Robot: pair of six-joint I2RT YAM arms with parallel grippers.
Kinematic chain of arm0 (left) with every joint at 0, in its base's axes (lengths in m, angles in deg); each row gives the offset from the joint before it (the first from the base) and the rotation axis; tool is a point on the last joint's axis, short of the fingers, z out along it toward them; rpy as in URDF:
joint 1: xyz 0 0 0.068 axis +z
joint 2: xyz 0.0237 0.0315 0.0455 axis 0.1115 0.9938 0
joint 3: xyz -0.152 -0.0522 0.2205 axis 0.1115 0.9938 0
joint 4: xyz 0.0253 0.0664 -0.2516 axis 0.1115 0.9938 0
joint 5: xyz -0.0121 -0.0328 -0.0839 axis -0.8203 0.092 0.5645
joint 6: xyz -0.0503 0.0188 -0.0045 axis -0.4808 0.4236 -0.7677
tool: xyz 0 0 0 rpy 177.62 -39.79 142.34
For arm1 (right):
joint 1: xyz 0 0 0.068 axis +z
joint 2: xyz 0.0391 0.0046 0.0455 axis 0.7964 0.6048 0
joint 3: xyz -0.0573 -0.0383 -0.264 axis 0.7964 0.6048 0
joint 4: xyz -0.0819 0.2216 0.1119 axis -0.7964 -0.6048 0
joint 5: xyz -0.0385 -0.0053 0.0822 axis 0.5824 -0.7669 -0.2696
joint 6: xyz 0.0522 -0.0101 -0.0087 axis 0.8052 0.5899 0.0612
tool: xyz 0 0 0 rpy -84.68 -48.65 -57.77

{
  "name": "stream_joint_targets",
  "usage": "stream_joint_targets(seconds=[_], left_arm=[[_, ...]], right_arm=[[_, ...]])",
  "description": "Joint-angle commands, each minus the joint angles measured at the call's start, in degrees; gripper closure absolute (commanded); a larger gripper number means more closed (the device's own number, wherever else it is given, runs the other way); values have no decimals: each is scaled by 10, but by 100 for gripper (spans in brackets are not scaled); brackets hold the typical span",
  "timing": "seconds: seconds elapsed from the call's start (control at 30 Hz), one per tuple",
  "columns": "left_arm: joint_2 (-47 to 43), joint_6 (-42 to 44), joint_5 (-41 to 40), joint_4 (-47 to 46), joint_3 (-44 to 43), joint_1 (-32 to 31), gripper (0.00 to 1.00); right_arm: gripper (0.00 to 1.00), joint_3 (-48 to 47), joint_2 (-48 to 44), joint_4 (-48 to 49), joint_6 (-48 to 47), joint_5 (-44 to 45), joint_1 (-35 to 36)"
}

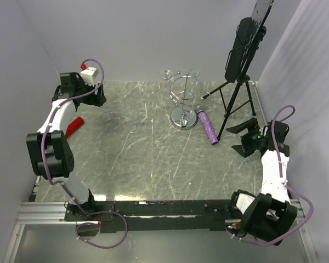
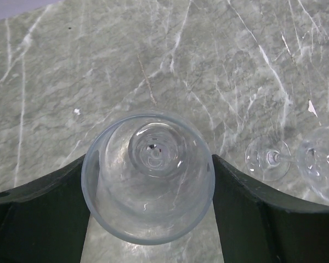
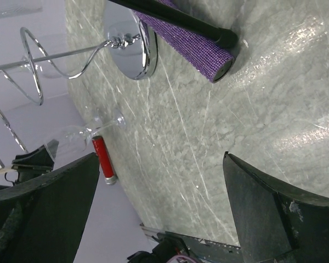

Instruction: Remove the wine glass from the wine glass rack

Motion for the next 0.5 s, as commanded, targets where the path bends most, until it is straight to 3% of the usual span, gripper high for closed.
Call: stream_joint_targets(seconds=[0.0,0.23,0.3,0.37,0.47], left_arm=[[4,13,-16,-33,-40,-31,72],[0,10,-63,-46,-20,-46,44],[-1,10,-73,-43,-19,-47,30],[-2,12,-78,-39,-18,-47,25],[-10,7,-81,-44,-14,-47,0]], right_arm=[[0,-20,-9,-6,-10,10,-8],[0,-27,1,-3,-11,13,-11],[0,-28,3,-1,-11,13,-12],[0,-29,8,1,-11,13,-12],[0,-31,12,5,-11,14,-12]])
